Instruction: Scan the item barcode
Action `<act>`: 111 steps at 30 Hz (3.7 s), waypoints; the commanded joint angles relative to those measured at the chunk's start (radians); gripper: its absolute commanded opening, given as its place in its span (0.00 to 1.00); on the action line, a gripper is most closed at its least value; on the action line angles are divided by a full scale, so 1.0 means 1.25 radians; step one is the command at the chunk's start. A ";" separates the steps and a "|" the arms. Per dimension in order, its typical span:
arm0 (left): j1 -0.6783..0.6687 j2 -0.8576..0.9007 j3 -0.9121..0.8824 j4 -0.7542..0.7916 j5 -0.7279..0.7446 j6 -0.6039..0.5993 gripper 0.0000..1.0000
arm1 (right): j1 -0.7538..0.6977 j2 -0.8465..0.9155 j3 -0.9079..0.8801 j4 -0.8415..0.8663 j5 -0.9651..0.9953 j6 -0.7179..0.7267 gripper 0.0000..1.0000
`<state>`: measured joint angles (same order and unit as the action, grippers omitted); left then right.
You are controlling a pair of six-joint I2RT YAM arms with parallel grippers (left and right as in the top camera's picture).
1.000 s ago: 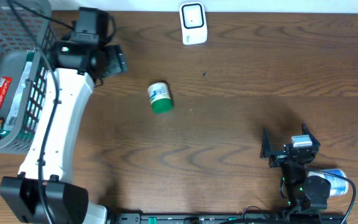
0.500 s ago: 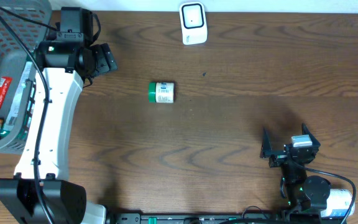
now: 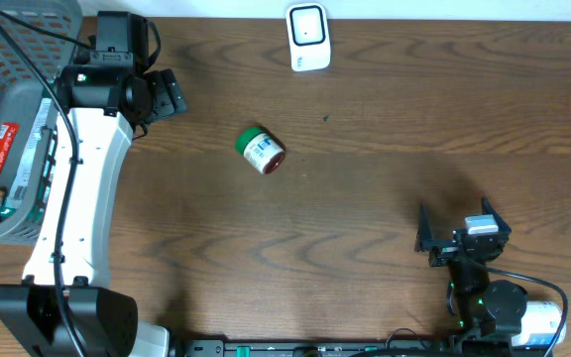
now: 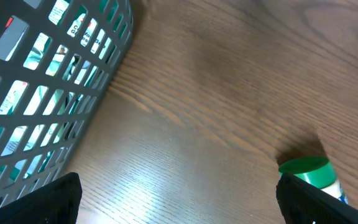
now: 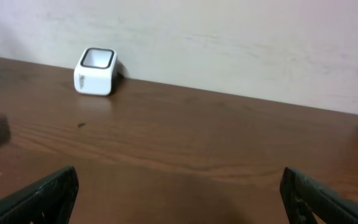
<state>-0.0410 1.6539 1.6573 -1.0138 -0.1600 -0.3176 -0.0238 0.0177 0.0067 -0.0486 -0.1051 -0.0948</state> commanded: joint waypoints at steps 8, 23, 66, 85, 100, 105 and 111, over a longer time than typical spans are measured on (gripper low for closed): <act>0.003 -0.002 -0.006 -0.002 -0.005 0.001 0.97 | -0.001 0.002 0.085 -0.053 -0.077 0.096 0.99; 0.003 -0.002 -0.006 -0.002 -0.005 0.001 0.98 | -0.001 0.768 1.189 -0.961 -0.026 0.100 0.99; 0.003 -0.002 -0.006 -0.002 -0.005 0.001 0.98 | -0.886 0.864 0.844 -1.106 0.063 0.467 0.99; 0.002 -0.002 -0.006 -0.002 -0.005 0.001 0.98 | -0.949 0.919 0.569 -0.793 0.036 0.476 0.99; 0.003 -0.002 -0.006 -0.002 -0.005 0.001 0.98 | -0.949 0.920 0.473 -0.681 0.051 0.463 0.89; 0.003 -0.002 -0.006 -0.002 -0.005 0.001 0.98 | -0.948 0.924 0.463 -0.662 0.049 0.463 0.82; 0.003 -0.002 -0.006 -0.002 -0.005 0.001 0.98 | -0.918 0.927 0.463 -0.649 -0.051 0.405 0.71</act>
<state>-0.0410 1.6539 1.6554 -1.0142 -0.1604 -0.3176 -1.2030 1.1717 0.5915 -0.8707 -0.0929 0.4641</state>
